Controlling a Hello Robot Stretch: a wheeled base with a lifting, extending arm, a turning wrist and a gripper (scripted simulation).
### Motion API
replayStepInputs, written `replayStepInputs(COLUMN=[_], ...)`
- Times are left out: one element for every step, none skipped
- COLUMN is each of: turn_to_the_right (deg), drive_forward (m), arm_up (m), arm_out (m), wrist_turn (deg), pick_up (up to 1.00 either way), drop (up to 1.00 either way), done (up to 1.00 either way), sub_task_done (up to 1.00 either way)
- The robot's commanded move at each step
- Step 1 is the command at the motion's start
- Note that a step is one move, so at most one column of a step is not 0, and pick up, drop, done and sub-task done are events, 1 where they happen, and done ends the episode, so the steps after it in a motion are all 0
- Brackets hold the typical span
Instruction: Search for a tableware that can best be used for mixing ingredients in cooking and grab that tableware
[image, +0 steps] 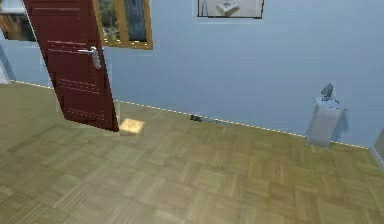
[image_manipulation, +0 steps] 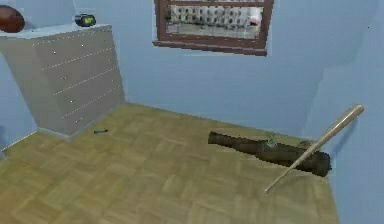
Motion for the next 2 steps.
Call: replayStepInputs(turn_to_the_right=[-3.0,0.0], drive_forward=[0.0,0.85], arm_up=[0.0,0.0], arm_out=[0.0,0.0], wrist_turn=[0.0,0.0], pick_up=[0.0,0.0], drop=[0.0,0.0], done=[0.0,0.0], sub_task_done=[0.0,0.0])
